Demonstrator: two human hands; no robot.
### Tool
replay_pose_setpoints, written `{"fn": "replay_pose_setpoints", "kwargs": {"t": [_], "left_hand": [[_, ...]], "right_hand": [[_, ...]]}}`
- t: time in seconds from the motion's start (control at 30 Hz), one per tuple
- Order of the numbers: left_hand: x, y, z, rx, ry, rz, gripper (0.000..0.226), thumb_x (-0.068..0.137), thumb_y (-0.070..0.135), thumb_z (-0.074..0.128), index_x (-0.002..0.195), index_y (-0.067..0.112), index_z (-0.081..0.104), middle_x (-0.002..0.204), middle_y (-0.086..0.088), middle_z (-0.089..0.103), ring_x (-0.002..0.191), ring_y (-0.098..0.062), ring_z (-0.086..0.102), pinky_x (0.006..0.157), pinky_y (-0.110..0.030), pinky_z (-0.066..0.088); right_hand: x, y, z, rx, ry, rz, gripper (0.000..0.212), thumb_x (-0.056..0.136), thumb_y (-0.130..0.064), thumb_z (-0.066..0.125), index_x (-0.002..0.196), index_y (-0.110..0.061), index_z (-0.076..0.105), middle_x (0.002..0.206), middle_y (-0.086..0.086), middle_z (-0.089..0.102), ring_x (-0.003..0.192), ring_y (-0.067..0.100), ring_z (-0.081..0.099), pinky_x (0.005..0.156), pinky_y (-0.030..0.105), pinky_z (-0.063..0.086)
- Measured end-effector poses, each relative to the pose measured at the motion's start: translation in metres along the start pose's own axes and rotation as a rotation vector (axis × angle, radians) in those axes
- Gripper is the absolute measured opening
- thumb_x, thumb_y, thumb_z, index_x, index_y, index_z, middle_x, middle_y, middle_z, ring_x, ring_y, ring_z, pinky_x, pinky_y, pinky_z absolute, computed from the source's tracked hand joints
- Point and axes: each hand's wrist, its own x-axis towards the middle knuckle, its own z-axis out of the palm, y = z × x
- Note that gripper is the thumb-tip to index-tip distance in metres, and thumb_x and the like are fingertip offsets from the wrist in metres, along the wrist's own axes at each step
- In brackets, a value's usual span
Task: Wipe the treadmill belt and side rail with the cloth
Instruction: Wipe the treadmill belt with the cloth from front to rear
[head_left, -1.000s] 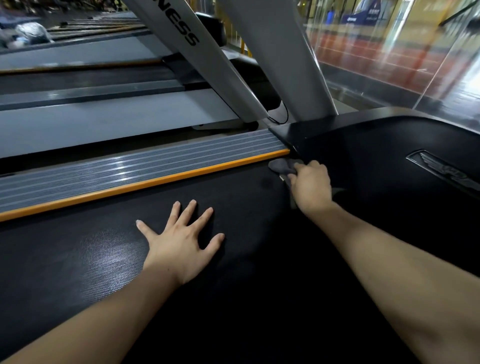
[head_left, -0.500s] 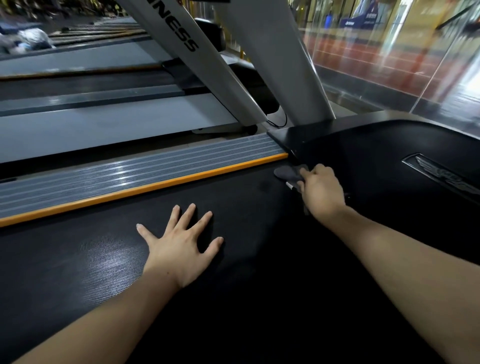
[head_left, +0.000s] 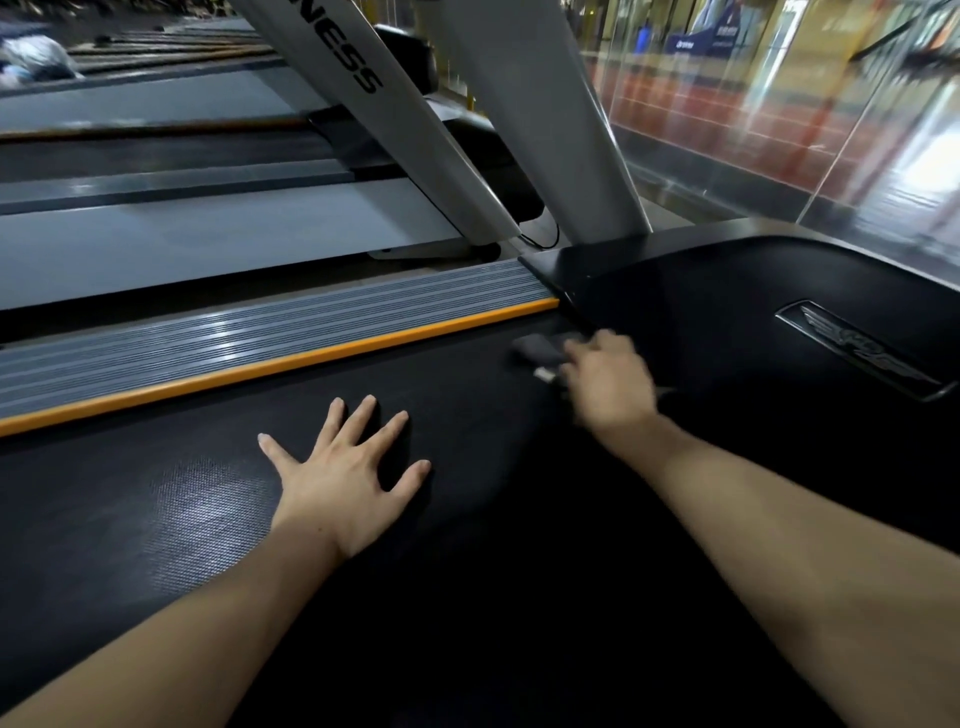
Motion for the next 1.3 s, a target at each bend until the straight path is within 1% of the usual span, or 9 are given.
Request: {"fn": "replay_pose_setpoints", "kwargs": {"t": [0.17, 0.27, 0.4, 0.5, 0.63, 0.77, 0.87, 1.03, 1.3], "left_hand": [[0.002, 0.002, 0.002, -0.007, 0.004, 0.0, 0.076, 0.086, 0.085, 0.017, 0.154, 0.052, 0.017, 0.168, 0.015, 0.005, 0.155, -0.013, -0.01, 0.105, -0.082, -0.005], [0.002, 0.001, 0.0, -0.009, -0.002, 0.001, 0.077, 0.086, 0.085, 0.017, 0.154, 0.051, 0.017, 0.168, 0.015, 0.005, 0.155, -0.013, -0.01, 0.106, -0.082, -0.005], [0.002, 0.001, 0.0, 0.0, -0.003, 0.001, 0.078, 0.085, 0.086, 0.017, 0.154, 0.05, 0.02, 0.168, 0.015, 0.006, 0.155, -0.013, -0.009, 0.106, -0.082, -0.004], [0.002, -0.002, 0.001, -0.009, 0.007, 0.007, 0.078, 0.085, 0.086, 0.016, 0.154, 0.05, 0.02, 0.168, 0.014, 0.007, 0.155, -0.013, -0.008, 0.107, -0.082, -0.004], [0.002, 0.0, 0.002, -0.007, 0.021, 0.012, 0.078, 0.085, 0.086, 0.016, 0.154, 0.049, 0.02, 0.168, 0.014, 0.008, 0.155, -0.014, -0.007, 0.107, -0.082, -0.004], [0.003, -0.001, 0.003, -0.008, 0.025, 0.011, 0.078, 0.085, 0.086, 0.017, 0.154, 0.049, 0.021, 0.168, 0.013, 0.01, 0.155, -0.015, -0.006, 0.106, -0.082, -0.005], [0.004, 0.0, 0.004, -0.013, 0.02, 0.007, 0.078, 0.085, 0.086, 0.017, 0.154, 0.049, 0.021, 0.168, 0.013, 0.009, 0.155, -0.014, -0.007, 0.106, -0.081, -0.005], [0.003, -0.002, 0.003, -0.006, 0.03, 0.011, 0.077, 0.085, 0.086, 0.018, 0.153, 0.049, 0.023, 0.167, 0.014, 0.011, 0.155, -0.014, -0.005, 0.107, -0.081, -0.003], [0.002, 0.0, 0.003, -0.006, 0.037, 0.015, 0.075, 0.086, 0.085, 0.019, 0.152, 0.05, 0.024, 0.167, 0.014, 0.012, 0.155, -0.015, -0.004, 0.107, -0.081, -0.003]], "right_hand": [[-0.011, 0.002, 0.001, 0.021, 0.06, 0.159, 0.032, 0.096, -0.032, 0.055, 0.119, -0.013, 0.066, 0.108, 0.019, 0.053, 0.097, 0.037, 0.051, 0.08, 0.039, 0.045], [-0.039, -0.062, 0.006, 0.126, 0.199, 0.008, 0.031, 0.088, -0.031, 0.055, 0.097, -0.007, 0.071, 0.088, 0.021, 0.059, 0.078, 0.04, 0.056, 0.068, 0.04, 0.048], [-0.061, -0.113, 0.018, 0.234, 0.166, -0.152, 0.037, 0.084, -0.036, 0.053, 0.105, -0.012, 0.071, 0.093, 0.014, 0.058, 0.081, 0.035, 0.053, 0.065, 0.041, 0.047], [-0.042, -0.066, 0.012, 0.099, 0.08, -0.184, 0.037, 0.088, -0.039, 0.054, 0.115, -0.017, 0.068, 0.103, 0.013, 0.057, 0.092, 0.036, 0.054, 0.073, 0.044, 0.049], [-0.015, 0.031, -0.004, -0.063, 0.018, 0.094, 0.035, 0.096, -0.033, 0.056, 0.126, -0.016, 0.062, 0.114, 0.014, 0.05, 0.106, 0.034, 0.047, 0.085, 0.044, 0.049], [-0.025, 0.01, 0.0, -0.031, 0.079, 0.148, 0.033, 0.094, -0.031, 0.056, 0.118, -0.01, 0.067, 0.107, 0.021, 0.054, 0.096, 0.04, 0.05, 0.082, 0.042, 0.045], [-0.046, -0.051, 0.008, 0.096, 0.163, -0.025, 0.033, 0.085, -0.031, 0.053, 0.095, -0.005, 0.07, 0.086, 0.023, 0.06, 0.078, 0.04, 0.054, 0.069, 0.045, 0.048], [-0.065, -0.096, 0.012, 0.247, 0.125, -0.257, 0.036, 0.085, -0.034, 0.051, 0.103, -0.009, 0.069, 0.092, 0.017, 0.056, 0.082, 0.038, 0.053, 0.069, 0.043, 0.048], [-0.026, 0.037, 0.0, -0.05, 0.1, 0.205, 0.031, 0.095, -0.031, 0.056, 0.12, -0.015, 0.066, 0.11, 0.017, 0.051, 0.099, 0.036, 0.047, 0.083, 0.044, 0.048]]}}
